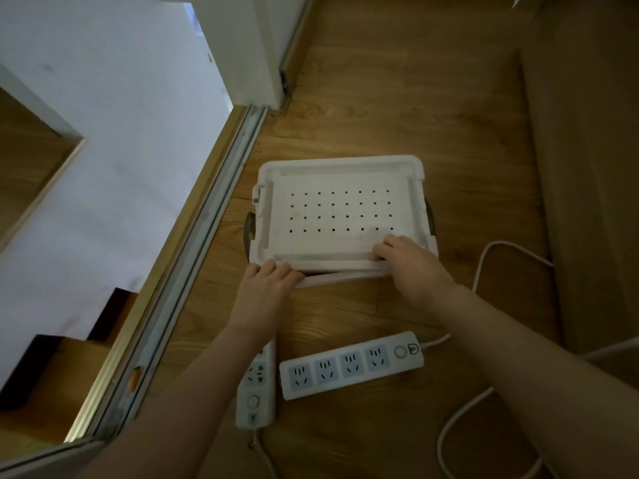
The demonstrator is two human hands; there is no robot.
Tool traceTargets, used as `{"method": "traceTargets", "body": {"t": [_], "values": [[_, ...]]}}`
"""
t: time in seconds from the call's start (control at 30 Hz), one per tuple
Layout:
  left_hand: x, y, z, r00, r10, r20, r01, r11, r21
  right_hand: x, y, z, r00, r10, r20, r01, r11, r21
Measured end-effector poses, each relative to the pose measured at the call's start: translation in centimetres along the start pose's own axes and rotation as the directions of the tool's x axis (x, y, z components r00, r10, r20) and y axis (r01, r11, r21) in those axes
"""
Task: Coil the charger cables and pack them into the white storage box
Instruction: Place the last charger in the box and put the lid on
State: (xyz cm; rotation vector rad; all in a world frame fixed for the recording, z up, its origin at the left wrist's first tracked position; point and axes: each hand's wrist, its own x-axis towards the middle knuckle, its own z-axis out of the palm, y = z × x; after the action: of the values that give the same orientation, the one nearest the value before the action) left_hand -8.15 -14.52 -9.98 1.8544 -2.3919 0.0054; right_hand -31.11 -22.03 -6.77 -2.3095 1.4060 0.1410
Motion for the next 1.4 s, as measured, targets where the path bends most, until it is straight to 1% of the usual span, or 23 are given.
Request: {"method": "traceTargets", "body": {"t": [0.07,0.13,0.23,0.33,0.37,0.4,0.47,0.5,0.57,0.63,0.7,0.77,0.87,0.93,1.0,1.03,1.1,1.13,1.17,1.2,1.27,1.33,1.4], "values": [[-0.3,0.1,-0.1,0.997,-0.070,-0.036,0.068,0.995,-0.075,-0.2,0.4,0.1,1.000,0.003,-0.003,-0.003,1.000,-0.011],[-0.2,0.4,-0.5,0.966,-0.251,-0.069,0.238,0.959,-0.152,-0.5,0.9,0.2,1.000,0.005,-0.019,-0.006,1.000,-0.016],[0.7,0.5,-0.3,0.887,-0.461,0.030,0.460,0.876,-0.147,-0.8,0.9,0.3,0.999,-0.043,-0.003,0.042,0.997,-0.071],[1.3,0.3,0.2,0.810,-0.578,0.103,0.585,0.781,-0.219,-0.2,0.8,-0.1,0.996,-0.078,0.038,0.082,0.988,-0.133],[1.5,0.3,0.4,0.756,-0.642,0.124,0.644,0.699,-0.309,-0.2,1.0,0.0,0.997,-0.063,0.037,0.067,0.991,-0.119],[1.7,0.4,0.2,0.677,-0.717,0.168,0.707,0.568,-0.422,-0.1,1.1,0.3,0.999,-0.037,0.019,0.038,0.997,-0.073],[2.1,0.7,-0.1,0.516,-0.794,0.320,0.760,0.253,-0.599,-0.5,1.4,0.9,0.995,0.059,-0.078,-0.053,0.996,0.077],[2.2,0.7,-0.1,0.463,-0.794,0.393,0.757,0.124,-0.641,-0.7,1.7,1.3,0.984,0.109,-0.141,-0.092,0.989,0.119],[2.2,0.6,-0.2,0.402,-0.779,0.481,0.741,-0.032,-0.671,-1.0,1.9,2.0,0.962,0.171,-0.211,-0.156,0.984,0.089],[1.8,0.2,-0.3,0.373,-0.790,0.486,0.713,-0.091,-0.695,-1.4,1.8,2.6,0.953,0.183,-0.242,-0.179,0.983,0.036],[1.2,0.0,-0.3,0.395,-0.794,0.463,0.701,-0.065,-0.710,-2.0,1.4,3.2,0.954,0.174,-0.243,-0.186,0.982,-0.027],[0.6,0.0,-0.6,0.445,-0.774,0.452,0.719,0.008,-0.695,-2.8,0.9,3.8,0.956,0.158,-0.246,-0.182,0.980,-0.080],[-0.3,-0.4,-0.4,0.493,-0.739,0.458,0.737,0.076,-0.671,-3.2,0.8,3.5,0.960,0.134,-0.245,-0.143,0.990,-0.018],[-0.4,-0.9,-0.3,0.479,-0.733,0.482,0.750,0.057,-0.659,-3.1,0.9,3.0,0.947,0.176,-0.269,-0.165,0.984,0.061],[0.0,-1.5,-0.2,0.441,-0.745,0.500,0.760,0.014,-0.650,-2.7,1.5,2.5,0.884,0.330,-0.331,-0.282,0.941,0.185],[0.4,-1.7,-0.1,0.419,-0.748,0.514,0.760,-0.021,-0.650,-2.5,1.8,2.2,0.835,0.456,-0.308,-0.362,0.877,0.317],[1.2,-2.0,-0.2,0.383,-0.739,0.554,0.736,-0.119,-0.667,-1.8,2.2,1.5,0.739,0.670,-0.071,-0.482,0.600,0.639],[1.4,-2.0,-0.1,0.389,-0.735,0.555,0.711,-0.144,-0.689,-1.3,2.5,1.5,0.708,0.703,0.066,-0.511,0.445,0.736],[1.6,-1.9,-0.1,0.401,-0.749,0.528,0.685,-0.138,-0.715,-1.0,2.7,1.7,0.694,0.706,0.143,-0.523,0.358,0.774],[1.7,-1.7,-0.1,0.406,-0.780,0.476,0.667,-0.104,-0.738,-0.8,2.8,2.0,0.697,0.703,0.142,-0.511,0.347,0.787],[1.7,-1.2,-0.1,0.430,-0.845,0.316,0.667,0.062,-0.742,-0.5,2.9,2.5,0.705,0.709,0.015,-0.435,0.415,0.799],[1.4,-0.8,0.2,0.511,-0.841,0.180,0.665,0.254,-0.702,-0.5,2.9,2.7,0.718,0.686,-0.117,-0.382,0.530,0.757],[0.9,-0.7,0.7,0.585,-0.803,0.115,0.654,0.383,-0.652,-0.8,3.0,2.6,0.744,0.645,-0.176,-0.376,0.621,0.687]]}}
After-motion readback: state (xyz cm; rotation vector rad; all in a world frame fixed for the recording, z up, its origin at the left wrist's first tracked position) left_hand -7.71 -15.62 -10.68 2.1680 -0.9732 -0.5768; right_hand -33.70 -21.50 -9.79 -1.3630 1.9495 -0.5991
